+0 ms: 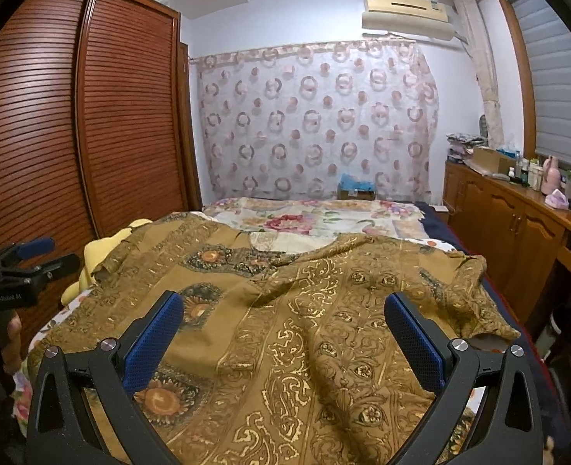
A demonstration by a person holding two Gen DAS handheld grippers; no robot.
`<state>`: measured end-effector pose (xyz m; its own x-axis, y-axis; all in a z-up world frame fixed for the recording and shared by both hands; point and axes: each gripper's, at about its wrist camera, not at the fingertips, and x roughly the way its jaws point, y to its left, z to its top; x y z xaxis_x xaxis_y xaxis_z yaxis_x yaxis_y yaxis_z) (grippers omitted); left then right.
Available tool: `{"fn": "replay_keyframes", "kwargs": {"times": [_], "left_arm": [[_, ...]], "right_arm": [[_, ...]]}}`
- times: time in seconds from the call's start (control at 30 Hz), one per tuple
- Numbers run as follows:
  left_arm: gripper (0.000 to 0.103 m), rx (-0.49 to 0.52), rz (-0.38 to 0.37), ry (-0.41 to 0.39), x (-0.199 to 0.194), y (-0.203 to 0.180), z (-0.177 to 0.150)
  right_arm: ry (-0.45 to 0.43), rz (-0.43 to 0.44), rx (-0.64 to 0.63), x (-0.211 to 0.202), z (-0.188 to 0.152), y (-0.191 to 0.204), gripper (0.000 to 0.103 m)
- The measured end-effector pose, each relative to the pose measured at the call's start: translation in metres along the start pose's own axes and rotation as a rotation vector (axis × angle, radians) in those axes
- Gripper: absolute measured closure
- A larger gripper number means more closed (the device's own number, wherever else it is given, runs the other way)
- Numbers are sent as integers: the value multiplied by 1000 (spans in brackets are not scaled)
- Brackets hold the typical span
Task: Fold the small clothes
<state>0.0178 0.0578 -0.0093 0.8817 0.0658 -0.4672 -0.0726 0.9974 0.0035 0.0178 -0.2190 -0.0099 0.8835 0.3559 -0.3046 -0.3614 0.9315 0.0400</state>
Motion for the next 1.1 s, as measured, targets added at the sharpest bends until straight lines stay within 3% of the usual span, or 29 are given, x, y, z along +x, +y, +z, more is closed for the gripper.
{"fn": "replay_keyframes", "kwargs": {"times": [0.43, 0.67, 1.03, 1.1], "left_arm": [[0, -18, 32, 121, 35, 75, -7], [3, -38, 44, 202, 60, 113, -12], [45, -31, 95, 374, 122, 149, -32], [67, -19, 116, 378, 129, 154, -31]], "right_arm": [[111, 128, 1, 48, 11, -5, 0], [194, 155, -29, 69, 19, -13, 0], [248, 158, -98, 81, 33, -9, 0], [248, 153, -113, 82, 28, 1, 0]]}}
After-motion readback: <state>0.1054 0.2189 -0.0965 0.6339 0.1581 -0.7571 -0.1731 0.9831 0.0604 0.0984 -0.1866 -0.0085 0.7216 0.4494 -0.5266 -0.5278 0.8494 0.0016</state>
